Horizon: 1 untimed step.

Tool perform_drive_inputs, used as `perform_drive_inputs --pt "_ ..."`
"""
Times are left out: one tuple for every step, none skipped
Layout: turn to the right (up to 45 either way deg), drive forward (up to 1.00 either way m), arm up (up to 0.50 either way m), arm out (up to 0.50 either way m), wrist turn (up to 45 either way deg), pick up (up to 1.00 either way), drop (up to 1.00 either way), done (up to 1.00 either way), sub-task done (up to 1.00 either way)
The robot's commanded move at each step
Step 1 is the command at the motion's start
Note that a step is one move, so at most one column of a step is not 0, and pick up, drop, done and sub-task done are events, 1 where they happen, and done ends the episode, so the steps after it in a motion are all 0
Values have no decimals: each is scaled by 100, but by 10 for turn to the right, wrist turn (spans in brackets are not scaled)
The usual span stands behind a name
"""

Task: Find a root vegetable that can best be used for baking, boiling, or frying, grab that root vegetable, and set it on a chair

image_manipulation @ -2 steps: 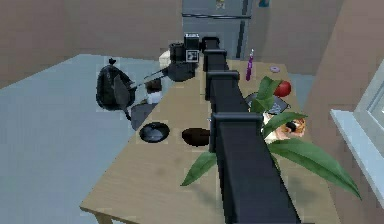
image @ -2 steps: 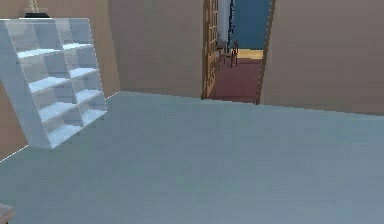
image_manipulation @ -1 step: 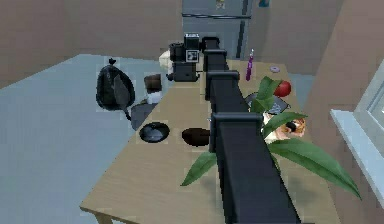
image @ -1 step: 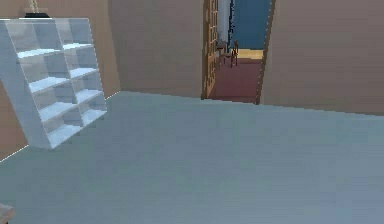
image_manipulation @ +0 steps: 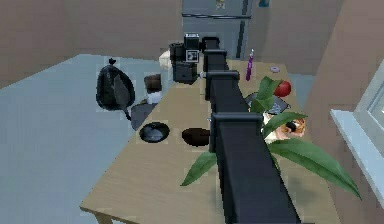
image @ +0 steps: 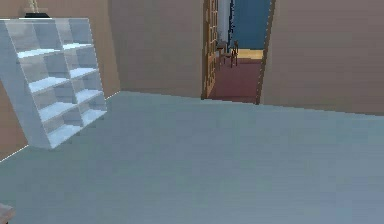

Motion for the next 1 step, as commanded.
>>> perform_drive_inputs --pt "0 0 -30 0 0 0 0 0 0"
